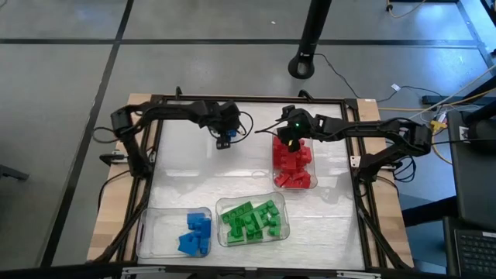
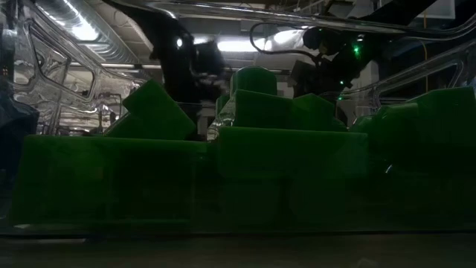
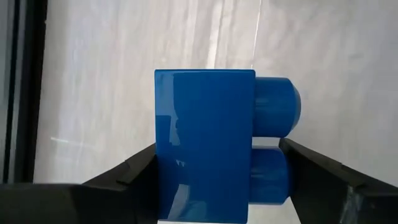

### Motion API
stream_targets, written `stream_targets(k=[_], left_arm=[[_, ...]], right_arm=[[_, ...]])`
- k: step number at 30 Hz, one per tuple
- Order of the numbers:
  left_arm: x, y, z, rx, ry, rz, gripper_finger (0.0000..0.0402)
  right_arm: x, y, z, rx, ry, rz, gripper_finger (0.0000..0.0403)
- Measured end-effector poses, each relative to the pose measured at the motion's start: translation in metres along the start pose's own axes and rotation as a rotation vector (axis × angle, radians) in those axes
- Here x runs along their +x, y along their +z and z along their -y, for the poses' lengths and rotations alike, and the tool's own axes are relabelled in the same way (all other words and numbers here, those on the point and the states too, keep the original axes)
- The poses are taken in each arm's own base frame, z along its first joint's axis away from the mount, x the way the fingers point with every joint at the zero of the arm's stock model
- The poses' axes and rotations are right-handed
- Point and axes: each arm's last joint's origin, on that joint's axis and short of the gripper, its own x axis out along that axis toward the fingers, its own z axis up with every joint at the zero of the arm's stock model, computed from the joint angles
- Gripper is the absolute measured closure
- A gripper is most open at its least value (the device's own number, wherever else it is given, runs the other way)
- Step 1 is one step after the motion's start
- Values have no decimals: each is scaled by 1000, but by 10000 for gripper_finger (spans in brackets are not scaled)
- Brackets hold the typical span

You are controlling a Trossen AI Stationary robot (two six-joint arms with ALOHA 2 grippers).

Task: Sort blocks
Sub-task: Put the blue game piece into the bottom left transparent bin

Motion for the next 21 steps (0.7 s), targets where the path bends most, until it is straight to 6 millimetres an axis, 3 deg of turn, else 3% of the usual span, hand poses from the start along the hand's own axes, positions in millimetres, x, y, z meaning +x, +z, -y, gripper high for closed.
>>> stream_targets(k=[6, 12, 21], left_arm=[[-58, -1, 23, -34, -10, 95, 138], [-118, -16, 58, -88, -70, 172, 138], [-189, -53, 130, -185, -277, 254, 137]], right_arm=[[-13, 9, -2, 12, -7, 43, 121], [-38, 26, -8, 16, -18, 140, 121], [-67, 58, -36, 51, 50, 294, 121]])
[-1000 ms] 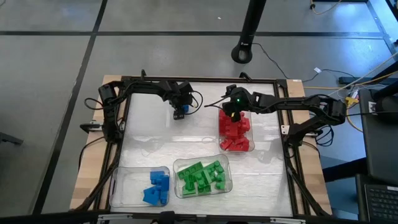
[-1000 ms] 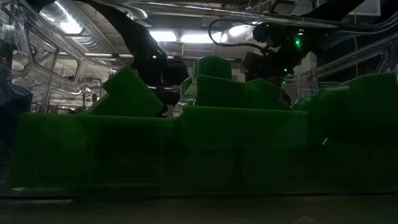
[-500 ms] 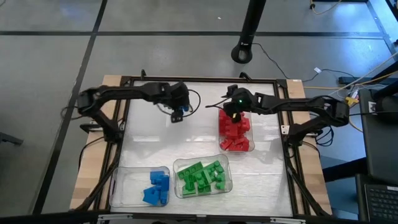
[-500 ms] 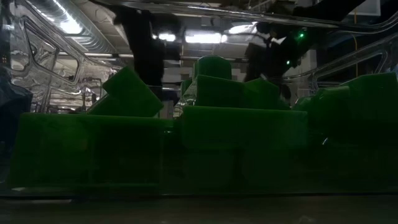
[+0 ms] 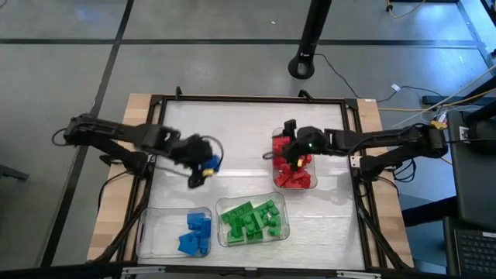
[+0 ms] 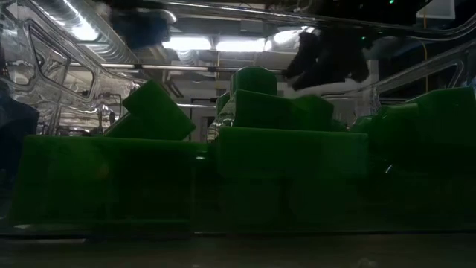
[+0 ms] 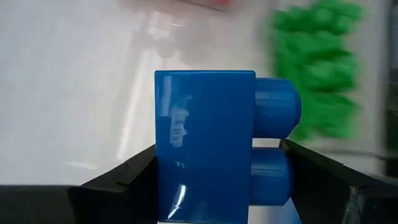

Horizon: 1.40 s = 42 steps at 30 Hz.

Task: Sort blocks
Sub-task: Put the blue game piece into the bottom left transparent bin

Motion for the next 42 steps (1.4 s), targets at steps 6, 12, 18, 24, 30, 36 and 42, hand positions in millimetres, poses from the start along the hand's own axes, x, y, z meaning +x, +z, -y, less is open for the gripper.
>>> stream_targets(k=[6, 12, 18, 24, 30, 36, 42], left_arm=[[-15, -30, 56, -73, -150, -46, 139], [-16, -67, 106, -134, -206, -158, 137], [-7, -100, 141, -173, -165, -238, 136], [10, -113, 155, -145, -101, -273, 135], [18, -113, 157, -25, -91, -278, 135], [19, -112, 156, -54, -79, -266, 134], [21, -110, 154, -60, -58, -246, 97]], right_arm=[[-10, 25, -36, 49, 132, 104, 121], [-26, 47, -71, 90, 205, 175, 121], [-42, 62, -96, 133, 180, 213, 121], [-47, 72, -115, 163, 169, 253, 121], [-45, 74, -127, 198, 171, 241, 121], [-40, 72, -131, 214, 166, 213, 121], [-38, 72, -132, 210, 157, 208, 121]])
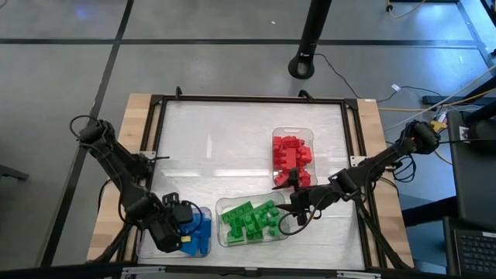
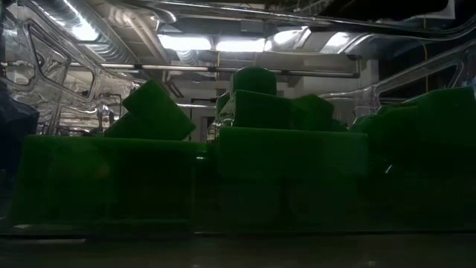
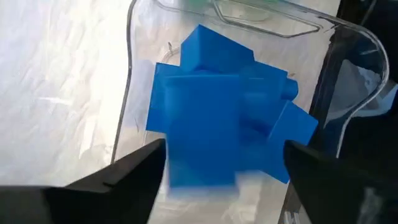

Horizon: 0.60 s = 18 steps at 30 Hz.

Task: Sort blocks
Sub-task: Put the blue game piece into the bottom left transparent bin, then return to Home Position

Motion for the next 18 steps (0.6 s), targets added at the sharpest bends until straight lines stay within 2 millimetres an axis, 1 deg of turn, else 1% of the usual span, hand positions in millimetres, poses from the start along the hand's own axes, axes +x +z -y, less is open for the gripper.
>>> stream_targets(k=[5, 8, 11, 14, 16, 18], left_arm=[[1, 3, -2, -12, 8, 5, 31], [1, 4, -3, 11, -8, -46, 9], [0, 7, -7, 30, -7, -51, 3], [-7, 13, -12, 76, 11, 23, 5], [-12, 17, -17, 139, 22, 73, 6], [-19, 26, -24, 186, 12, 101, 7]], right_arm=[[0, -1, 0, -6, 0, -6, 121], [0, -1, 0, -8, 0, -6, 121], [0, -1, 0, -9, 0, -6, 121], [1, -1, 2, -38, -12, -8, 121], [2, 1, 6, -52, -28, -15, 121], [4, 5, 15, -65, -53, -9, 121]])
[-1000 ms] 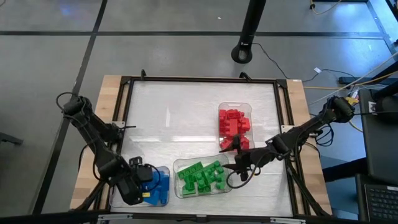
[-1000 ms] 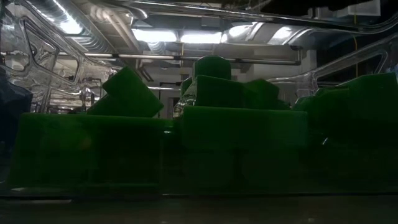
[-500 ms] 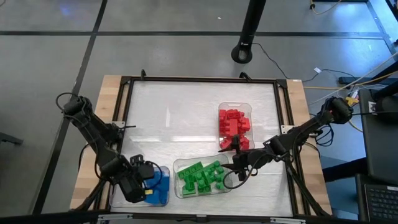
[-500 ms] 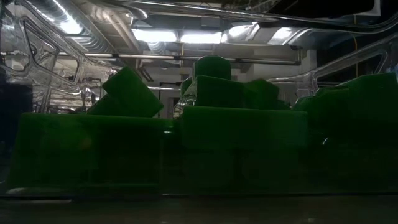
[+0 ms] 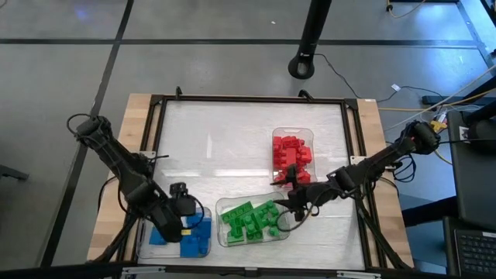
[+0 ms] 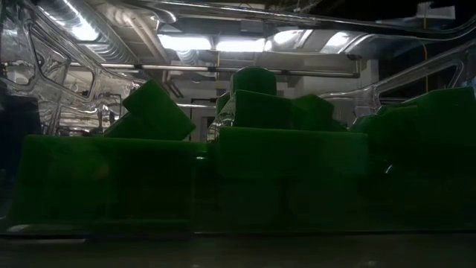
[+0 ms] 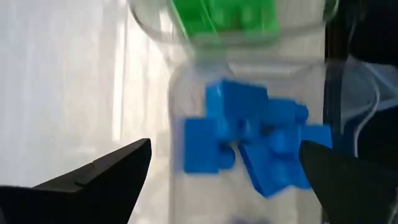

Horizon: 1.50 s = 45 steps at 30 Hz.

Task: Sort blocks
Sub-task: Return to Home Position

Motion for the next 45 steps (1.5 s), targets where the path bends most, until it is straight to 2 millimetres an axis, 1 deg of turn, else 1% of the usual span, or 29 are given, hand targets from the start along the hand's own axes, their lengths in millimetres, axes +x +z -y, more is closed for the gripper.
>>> stream_targets(k=[3, 5, 8, 11, 15, 18, 21, 26, 30, 33, 37, 39, 41, 45], left_arm=[[-9, 15, -17, 53, 7, 84, 7], [-16, 25, -31, 97, 21, 142, 7], [-27, 37, -55, 140, 48, 195, 8], [-34, 45, -78, 174, 72, 279, 8], [-36, 43, -113, 175, 76, 430, 8], [-38, 32, -139, 160, 62, 548, 8], [-41, 20, -160, 121, 113, 673, 8], [-47, -3, -180, 95, 189, 803, 7], [-47, -19, -187, 88, 222, 870, 7], [-42, -29, -189, 80, 227, 937, 7], [-32, -41, -191, 75, 224, 993, 8], [-25, -47, -192, 75, 224, 1000, 8], [-17, -52, -193, 74, 223, 1004, 9], [-7, -60, -194, 71, 222, 1024, 9]], right_arm=[[3, 6, 20, -37, 5, 9, 121], [5, 7, 37, -46, 14, 26, 121], [4, 3, 66, -45, 3, 49, 132], [2, -3, 94, -36, -16, 66, 156], [-4, -13, 124, -37, -22, 91, 202], [-14, -17, 141, -36, -41, 117, 241], [-24, -23, 152, -40, -79, 123, 277], [-45, -38, 158, -32, -105, 151, 322], [-63, -58, 153, -24, -154, 167, 344], [-79, -71, 143, -23, -180, 199, 354], [-98, -88, 128, -4, -212, 268, 358], [-105, -96, 123, 1, -249, 300, 358], [-112, -108, 115, 6, -281, 307, 359], [-123, -126, 102, 20, -345, 383, 359]])
